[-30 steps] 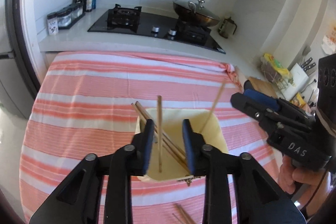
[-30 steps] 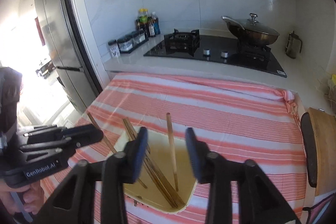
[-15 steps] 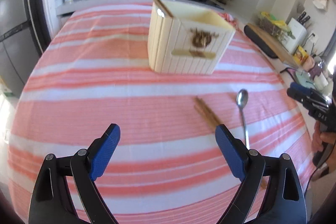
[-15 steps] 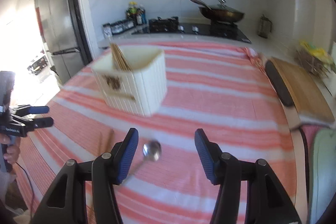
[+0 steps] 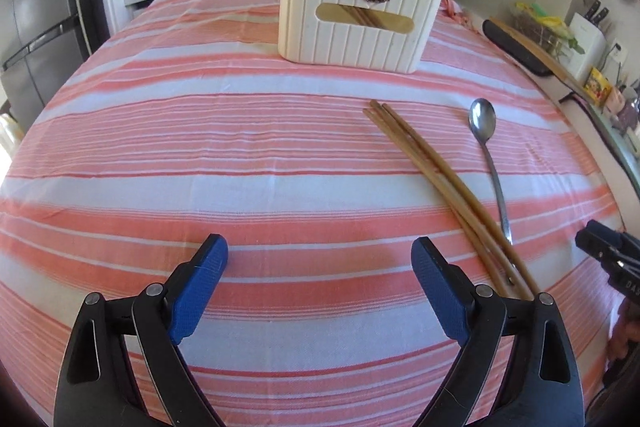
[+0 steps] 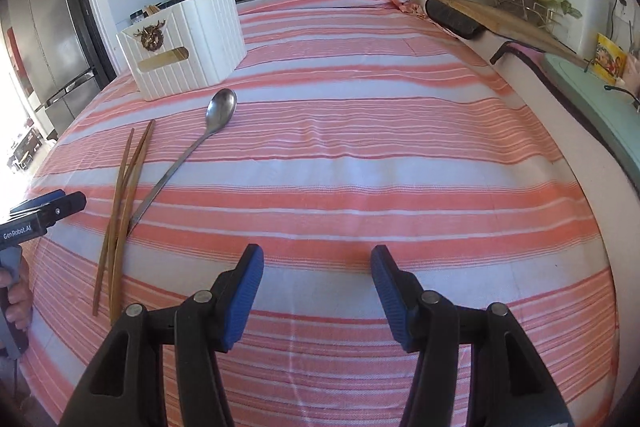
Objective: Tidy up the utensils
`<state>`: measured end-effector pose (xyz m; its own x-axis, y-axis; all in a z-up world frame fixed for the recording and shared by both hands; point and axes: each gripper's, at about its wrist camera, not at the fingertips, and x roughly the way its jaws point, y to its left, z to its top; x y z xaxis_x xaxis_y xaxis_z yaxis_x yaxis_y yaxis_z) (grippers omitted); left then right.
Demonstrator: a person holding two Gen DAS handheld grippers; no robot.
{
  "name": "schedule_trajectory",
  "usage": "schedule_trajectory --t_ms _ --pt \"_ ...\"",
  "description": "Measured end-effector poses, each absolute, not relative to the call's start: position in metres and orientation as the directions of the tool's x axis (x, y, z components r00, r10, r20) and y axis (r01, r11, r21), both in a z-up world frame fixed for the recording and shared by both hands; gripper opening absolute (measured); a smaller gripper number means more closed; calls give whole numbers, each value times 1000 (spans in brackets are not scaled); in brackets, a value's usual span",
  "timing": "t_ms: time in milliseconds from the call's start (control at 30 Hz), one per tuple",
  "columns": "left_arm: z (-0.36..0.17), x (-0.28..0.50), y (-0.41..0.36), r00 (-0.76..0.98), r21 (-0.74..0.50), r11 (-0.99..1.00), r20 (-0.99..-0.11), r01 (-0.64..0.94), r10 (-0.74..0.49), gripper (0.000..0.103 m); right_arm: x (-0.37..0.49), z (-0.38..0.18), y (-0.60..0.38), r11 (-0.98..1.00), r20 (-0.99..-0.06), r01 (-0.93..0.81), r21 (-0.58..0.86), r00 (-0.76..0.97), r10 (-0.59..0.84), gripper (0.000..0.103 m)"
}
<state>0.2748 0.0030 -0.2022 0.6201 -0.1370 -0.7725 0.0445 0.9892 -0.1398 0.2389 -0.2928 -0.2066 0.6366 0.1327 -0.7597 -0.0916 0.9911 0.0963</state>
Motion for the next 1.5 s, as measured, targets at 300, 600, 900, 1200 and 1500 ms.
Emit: schedule_trajectory --t_ms 300,600,900,1200,1500 --pt "-204 272 4 619 -147 988 -772 47 -144 99 239 -209 -292 994 -763 -74 81 637 110 57" --pt "-204 272 3 620 -147 988 -772 46 -143 99 238 -210 -296 997 -764 -33 69 641 74 57" --pt "-200 269 5 631 -167 985 -769 -39 -105 99 239 -210 -293 999 -770 -28 37 637 46 57" --pt "-198 285 -50 618 -180 982 -778 -52 -110 99 239 -210 -293 999 -769 -29 43 638 51 57" --pt "-201 275 -40 600 -115 993 -795 3 -94 100 239 -210 -299 997 -763 -27 73 642 73 57"
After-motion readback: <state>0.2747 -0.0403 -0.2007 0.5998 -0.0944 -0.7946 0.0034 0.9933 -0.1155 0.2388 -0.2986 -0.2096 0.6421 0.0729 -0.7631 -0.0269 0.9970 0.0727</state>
